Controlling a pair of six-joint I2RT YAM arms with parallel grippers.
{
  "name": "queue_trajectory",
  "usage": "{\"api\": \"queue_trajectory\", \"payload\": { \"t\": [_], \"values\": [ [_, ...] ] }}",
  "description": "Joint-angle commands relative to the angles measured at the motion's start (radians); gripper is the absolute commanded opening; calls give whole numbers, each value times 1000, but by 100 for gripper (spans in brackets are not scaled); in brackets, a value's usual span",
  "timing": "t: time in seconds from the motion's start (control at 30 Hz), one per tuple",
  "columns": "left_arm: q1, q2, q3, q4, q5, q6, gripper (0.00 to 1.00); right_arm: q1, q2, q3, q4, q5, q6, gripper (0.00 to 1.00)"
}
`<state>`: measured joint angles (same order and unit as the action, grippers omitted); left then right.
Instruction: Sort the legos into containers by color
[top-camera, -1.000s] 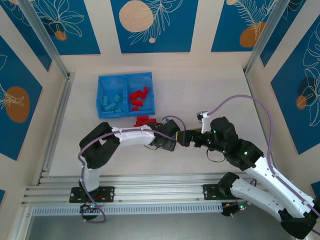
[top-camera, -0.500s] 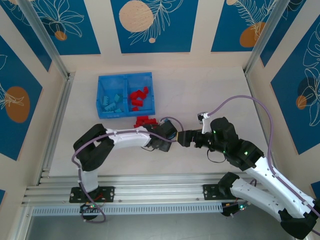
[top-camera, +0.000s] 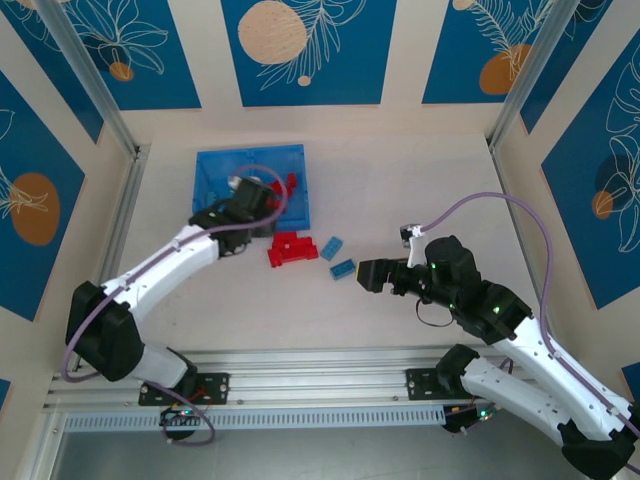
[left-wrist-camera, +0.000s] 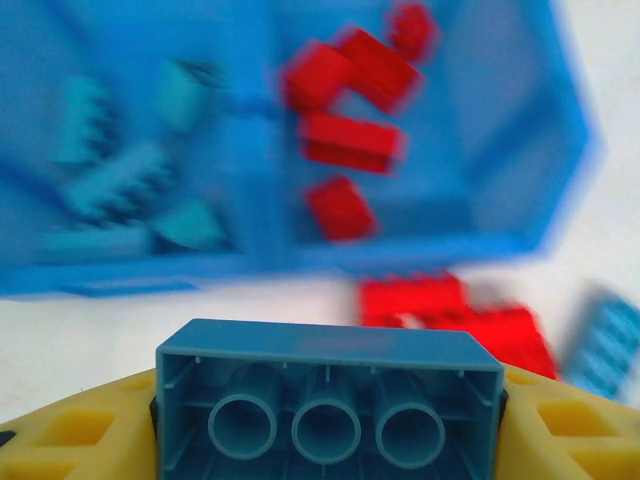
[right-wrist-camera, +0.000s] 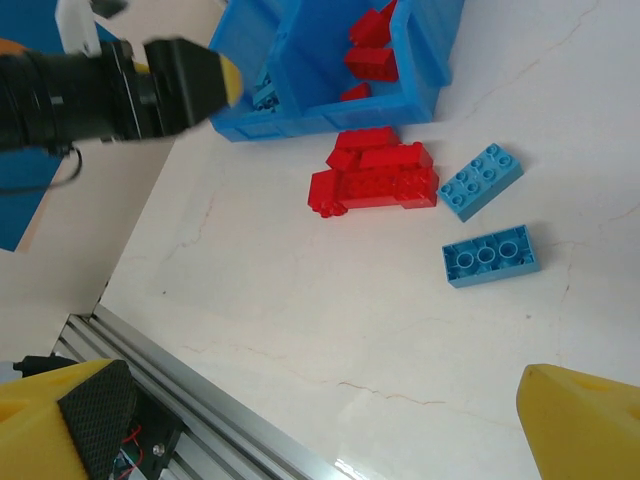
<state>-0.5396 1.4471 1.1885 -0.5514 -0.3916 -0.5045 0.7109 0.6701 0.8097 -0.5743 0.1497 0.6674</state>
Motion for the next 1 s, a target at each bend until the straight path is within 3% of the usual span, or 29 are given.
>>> {"api": "queue_trajectory", "payload": {
  "t": [0.0,0.1,0.23,0.47,0.57,0.8,0.97],
  "values": [
    [162,61,81,16,47,16,50,-5,-24,-1,-16,16,36,99],
    [273,182,170,30,123,-15,50,-5,-31,3,-34,15,44,100],
    [347,371,347,-31,185,-19,53,-5,-50,8,-71,17,54,100],
    [384,498,511,-71,272,-34,75,-5,-87,3,-119,17,76,100],
    [384,444,496,-60,279,-44,83,-6,-92,-7,-122,21,81,99],
    [372,135,322,-14,388,-58,81,-6,-45,-39,-59,18,63,99],
    [217,-203,131,-17,473,105,81,2,93,-35,12,-13,5,100]
  ]
}}
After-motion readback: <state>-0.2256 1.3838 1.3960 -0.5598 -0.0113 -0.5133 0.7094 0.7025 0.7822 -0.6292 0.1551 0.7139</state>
